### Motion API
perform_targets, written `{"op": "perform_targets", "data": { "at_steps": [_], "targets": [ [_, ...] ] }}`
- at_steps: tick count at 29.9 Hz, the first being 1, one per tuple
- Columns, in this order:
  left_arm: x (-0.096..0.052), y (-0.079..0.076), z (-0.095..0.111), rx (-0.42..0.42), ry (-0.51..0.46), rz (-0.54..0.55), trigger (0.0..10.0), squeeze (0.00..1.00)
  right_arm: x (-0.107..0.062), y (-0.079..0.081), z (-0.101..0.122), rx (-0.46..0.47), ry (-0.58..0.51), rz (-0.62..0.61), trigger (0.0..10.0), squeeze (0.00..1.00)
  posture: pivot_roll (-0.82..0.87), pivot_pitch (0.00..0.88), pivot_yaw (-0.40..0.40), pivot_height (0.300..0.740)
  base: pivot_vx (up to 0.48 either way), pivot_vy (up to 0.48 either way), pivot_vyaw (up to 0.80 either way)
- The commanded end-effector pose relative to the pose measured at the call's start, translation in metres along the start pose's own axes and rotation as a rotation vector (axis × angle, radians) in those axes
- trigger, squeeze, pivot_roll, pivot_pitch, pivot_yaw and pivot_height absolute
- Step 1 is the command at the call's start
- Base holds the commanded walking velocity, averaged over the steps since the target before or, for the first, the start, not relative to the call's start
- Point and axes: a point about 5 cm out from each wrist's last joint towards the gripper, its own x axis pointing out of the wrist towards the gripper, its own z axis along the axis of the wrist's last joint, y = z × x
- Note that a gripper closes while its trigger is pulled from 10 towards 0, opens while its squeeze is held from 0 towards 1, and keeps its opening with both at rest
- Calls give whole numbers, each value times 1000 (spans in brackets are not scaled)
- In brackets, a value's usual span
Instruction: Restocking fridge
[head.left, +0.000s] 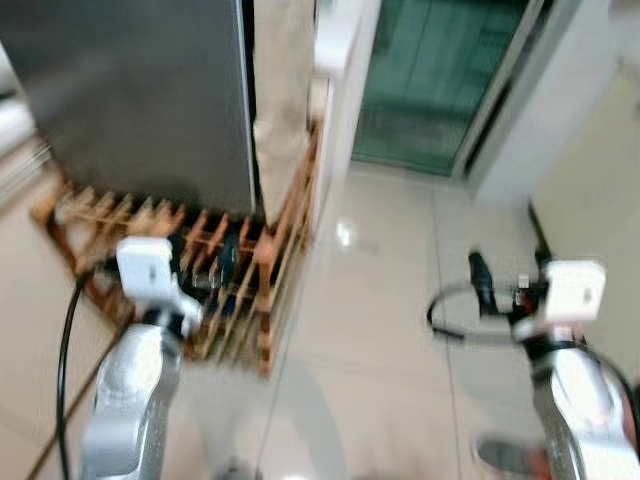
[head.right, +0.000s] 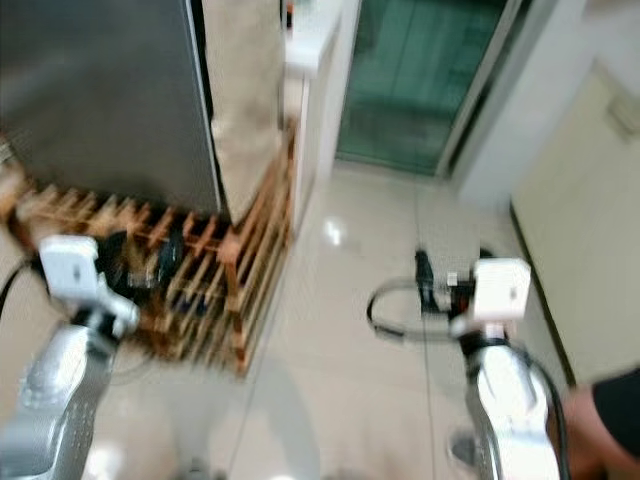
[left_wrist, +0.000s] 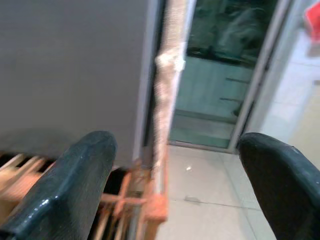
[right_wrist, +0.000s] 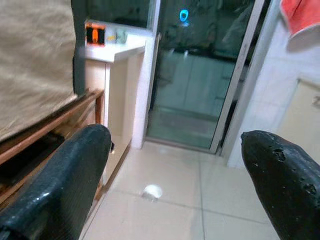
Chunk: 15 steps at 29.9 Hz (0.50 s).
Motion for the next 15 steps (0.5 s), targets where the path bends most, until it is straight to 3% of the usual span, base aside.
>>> {"op": "perform_targets", "data": {
  "at_steps": [1, 4, 15],
  "targets": [
    [9, -13, 6, -4, -17, -27, 10000, 0, 5, 7, 11, -32, -44, 34, 10000, 0, -119, 20, -43, 740, 382, -285, 0],
    [15, -19, 10, -14, -28, -36, 10000, 0, 6, 8, 16, -44, -49, 45, 10000, 0, -129, 21, -40, 740, 400, -259, 0],
    [24, -23, 14, -50, -11, -20, 10000, 0, 10, 9, 16, -50, -39, 40, 10000, 0, -136, 40, -36, 740, 429, 0, 0]
  ]
}}
